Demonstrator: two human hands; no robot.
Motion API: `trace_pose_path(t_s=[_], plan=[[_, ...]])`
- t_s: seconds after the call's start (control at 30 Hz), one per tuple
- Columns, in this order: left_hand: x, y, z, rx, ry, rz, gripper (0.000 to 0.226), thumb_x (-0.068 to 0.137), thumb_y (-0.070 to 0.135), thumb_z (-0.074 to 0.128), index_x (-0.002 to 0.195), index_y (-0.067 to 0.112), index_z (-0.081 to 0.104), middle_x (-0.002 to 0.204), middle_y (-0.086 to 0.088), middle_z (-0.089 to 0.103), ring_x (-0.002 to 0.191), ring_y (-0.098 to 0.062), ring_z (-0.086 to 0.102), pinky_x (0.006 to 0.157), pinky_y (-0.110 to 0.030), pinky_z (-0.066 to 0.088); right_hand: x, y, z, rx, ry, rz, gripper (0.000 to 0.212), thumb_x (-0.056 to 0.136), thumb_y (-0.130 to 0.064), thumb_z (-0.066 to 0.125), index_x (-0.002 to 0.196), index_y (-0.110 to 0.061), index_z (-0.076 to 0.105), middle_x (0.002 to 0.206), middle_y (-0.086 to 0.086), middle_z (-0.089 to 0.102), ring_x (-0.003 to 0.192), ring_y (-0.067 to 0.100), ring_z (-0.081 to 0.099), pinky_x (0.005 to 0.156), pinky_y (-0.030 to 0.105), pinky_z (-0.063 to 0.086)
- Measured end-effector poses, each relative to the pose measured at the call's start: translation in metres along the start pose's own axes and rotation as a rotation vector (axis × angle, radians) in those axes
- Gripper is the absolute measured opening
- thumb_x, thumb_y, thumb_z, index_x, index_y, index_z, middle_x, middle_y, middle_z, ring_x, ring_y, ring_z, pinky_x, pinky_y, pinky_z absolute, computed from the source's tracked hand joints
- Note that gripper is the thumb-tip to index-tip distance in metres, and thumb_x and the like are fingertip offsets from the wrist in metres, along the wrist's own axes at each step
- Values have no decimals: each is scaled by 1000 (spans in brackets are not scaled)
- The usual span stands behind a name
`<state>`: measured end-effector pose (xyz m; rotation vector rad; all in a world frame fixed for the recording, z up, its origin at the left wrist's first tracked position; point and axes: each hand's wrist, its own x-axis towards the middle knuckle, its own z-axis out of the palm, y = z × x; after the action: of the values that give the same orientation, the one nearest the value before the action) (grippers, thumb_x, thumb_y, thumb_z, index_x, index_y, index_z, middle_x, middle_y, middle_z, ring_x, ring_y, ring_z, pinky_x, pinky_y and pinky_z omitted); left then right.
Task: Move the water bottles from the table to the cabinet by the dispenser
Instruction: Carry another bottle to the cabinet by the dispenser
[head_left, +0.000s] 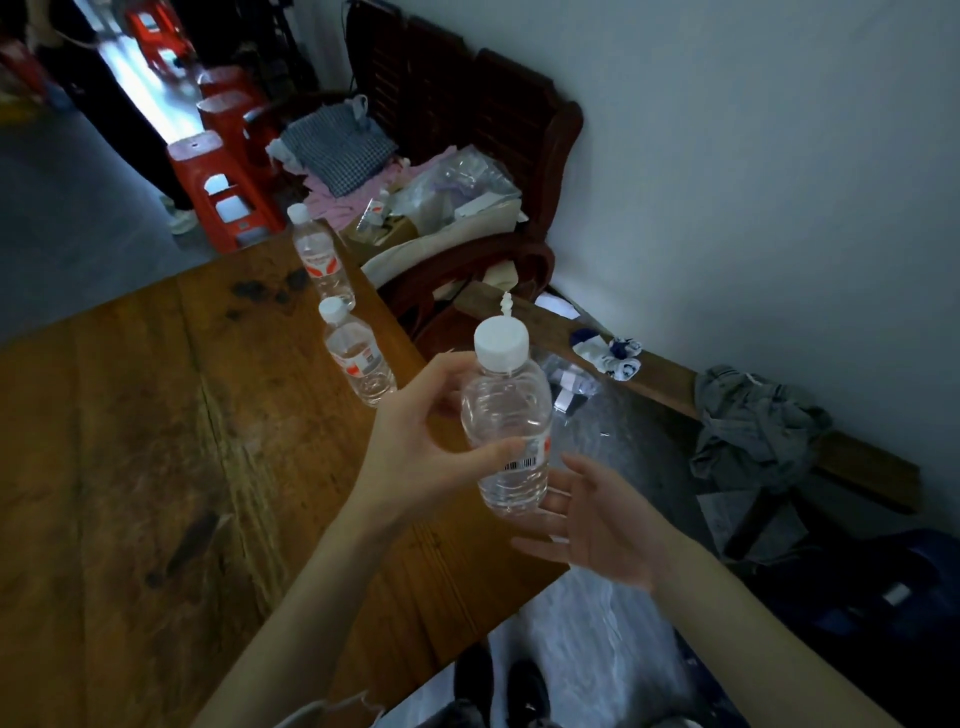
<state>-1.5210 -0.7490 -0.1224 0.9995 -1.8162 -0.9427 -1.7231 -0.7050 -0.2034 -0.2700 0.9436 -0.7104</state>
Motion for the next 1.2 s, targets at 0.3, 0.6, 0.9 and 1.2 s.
trace_pose_path(t_s=[0.3,0.6,0.9,1.2], plan=[[6,14,20,-28,-223,118,57,75,38,80,125,22,59,111,11,70,100,-16,70,84,-33,60,-42,27,-8,180,165,-171,61,102,-48,34,138,-1,51,131,26,62,123,37,60,102,46,48],[-9,24,61,-161,-601,257,56,74,41,79,122,19,62,110,11,71,102,-13,69,85,-21,54,-102,114,-5,557,442,-439,63,95,-51,44,135,-3,55,130,28,62,120,42,61,91,44,55],[-84,95,120,-376,-1030,337,55,68,35,82,120,32,63,109,14,72,103,-10,69,86,-14,50,-193,229,18,843,731,-644,58,96,-51,42,116,-2,65,115,26,69,101,40,70,99,51,49],[-227,185,166,-524,-1515,406,53,68,32,81,119,35,65,111,6,74,106,-14,70,92,-24,53,-289,386,76,1088,937,-928,58,100,-49,39,110,0,68,122,32,64,110,43,66,86,47,57]])
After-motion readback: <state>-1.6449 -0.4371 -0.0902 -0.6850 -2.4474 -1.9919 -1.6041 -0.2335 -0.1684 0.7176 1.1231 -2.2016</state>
